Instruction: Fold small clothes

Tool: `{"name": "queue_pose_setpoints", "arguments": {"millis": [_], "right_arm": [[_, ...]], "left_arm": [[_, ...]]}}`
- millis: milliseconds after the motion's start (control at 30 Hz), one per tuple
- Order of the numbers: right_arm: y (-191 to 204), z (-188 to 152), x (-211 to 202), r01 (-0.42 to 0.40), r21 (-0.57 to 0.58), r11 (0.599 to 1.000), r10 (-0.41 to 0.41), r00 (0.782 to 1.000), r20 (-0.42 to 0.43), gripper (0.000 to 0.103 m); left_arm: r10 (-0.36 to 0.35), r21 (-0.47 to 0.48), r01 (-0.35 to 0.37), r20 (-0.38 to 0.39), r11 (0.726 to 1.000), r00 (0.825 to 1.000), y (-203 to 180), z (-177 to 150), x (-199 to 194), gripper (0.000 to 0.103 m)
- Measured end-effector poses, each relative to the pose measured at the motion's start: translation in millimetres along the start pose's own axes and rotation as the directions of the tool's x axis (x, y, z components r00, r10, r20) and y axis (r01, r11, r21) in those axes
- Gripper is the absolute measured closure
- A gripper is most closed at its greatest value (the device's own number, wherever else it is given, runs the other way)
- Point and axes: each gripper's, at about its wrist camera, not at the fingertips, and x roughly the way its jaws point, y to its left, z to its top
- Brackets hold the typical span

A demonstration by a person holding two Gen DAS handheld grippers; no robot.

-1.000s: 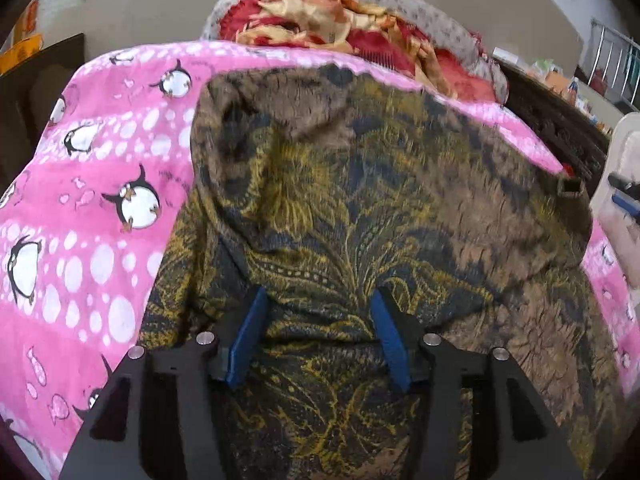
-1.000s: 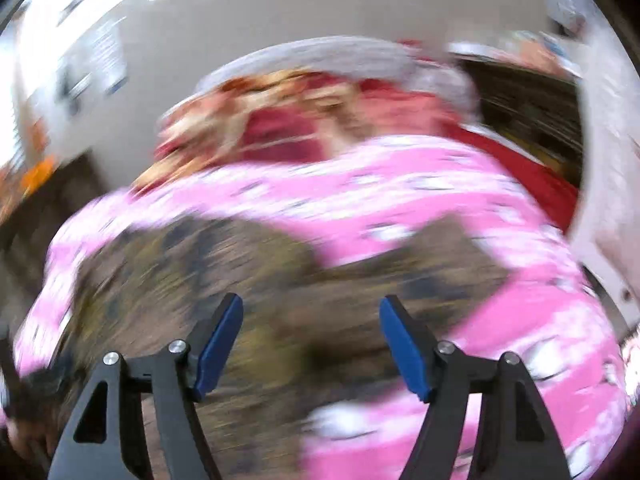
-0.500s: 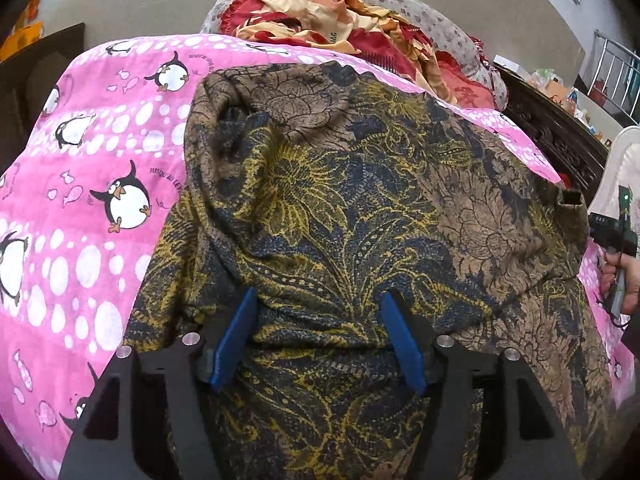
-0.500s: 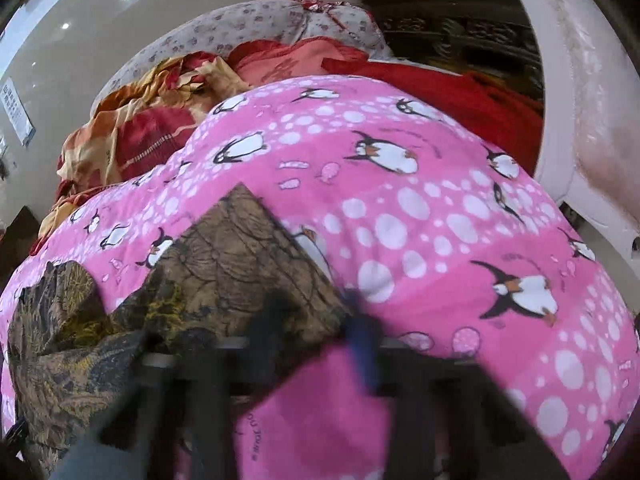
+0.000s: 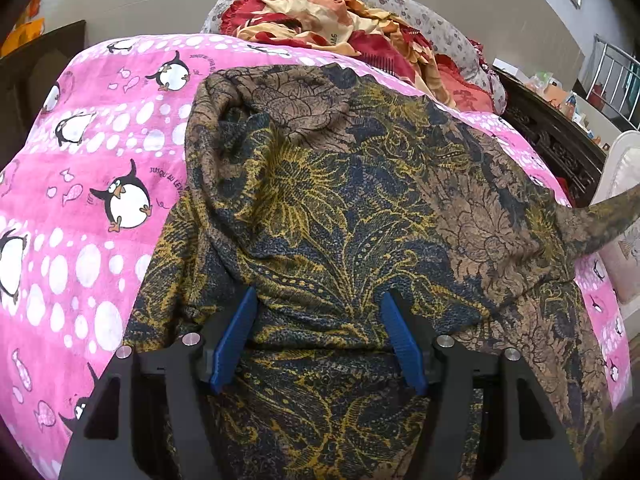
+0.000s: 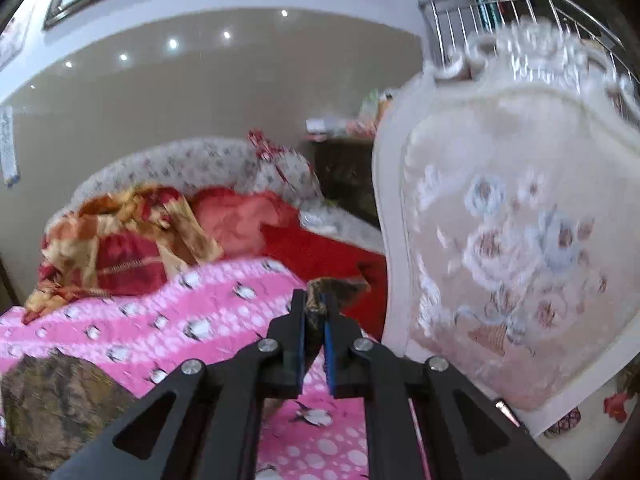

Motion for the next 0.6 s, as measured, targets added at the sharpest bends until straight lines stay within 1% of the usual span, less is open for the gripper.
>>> {"name": "queue_pose_setpoints", "arguments": {"millis": [67,133,200,233,267,300,333,400,433,500,567,600], "right_arm": [[23,5,-9,-0.062,-0.022,0.998,0.062,0.998,-0.011,0.096],[52,1,-15,-0.139,-0.055,0.989,0.138,0.99,-0.03,0.096],[95,-10,-23,-0.24,-0.086,0.967,0.235,0.97,-0.058,0.096],[122,-18,-28,-0.31,-0.101,0.946,0.303,0.95,-0.075,0.096],[147,-26,-32,-0.373,-0.112,0.921,0.364,0.927,-0.093,0.096],[168,-35,-37,-0.42,-0.122,0.899,0.409,0.906,-0.108,0.096],[197,-44,-43,-0.479,-0.133,0.868,0.464,0.876,-0.131,0.096],[245,-61,-50,-0.565,-0.144,0.812,0.541,0.823,-0.173,0.096],[274,-73,-52,-0.619,-0.134,0.774,0.589,0.781,-0.205,0.096],[322,-89,-54,-0.686,-0.122,0.717,0.647,0.721,-0.249,0.096],[375,-110,-53,-0.739,-0.1,0.667,0.687,0.661,-0.302,0.096],[395,-121,-50,-0.755,-0.091,0.65,0.697,0.639,-0.325,0.096]], "left_arm": [[-0.004,-0.002,0.004,0.001,1.0,1.0,1,0,-1,0.058],[-0.005,0.0,0.005,0.002,1.0,1.0,1,-1,-3,0.058],[-0.001,0.009,0.001,0.009,1.0,1.0,0,1,-13,0.058],[-0.003,0.008,0.003,0.019,1.0,1.0,0,1,-21,0.058],[-0.006,-0.002,0.006,0.048,1.0,0.999,3,0,-35,0.058],[-0.004,-0.007,0.005,0.07,1.0,0.998,5,-1,-44,0.058],[0.001,-0.013,0.0,0.094,1.0,0.996,8,-3,-54,0.058],[0.013,-0.032,-0.009,0.129,0.999,0.992,17,-11,-72,0.058],[0.016,-0.044,-0.01,0.135,0.999,0.991,21,-16,-76,0.058],[0.026,-0.076,-0.016,0.131,0.997,0.991,33,-29,-77,0.058],[0.022,-0.132,-0.011,0.077,0.991,0.997,47,-39,-66,0.058],[0.01,-0.166,-0.001,0.056,0.986,0.998,53,-43,-61,0.058]]}}
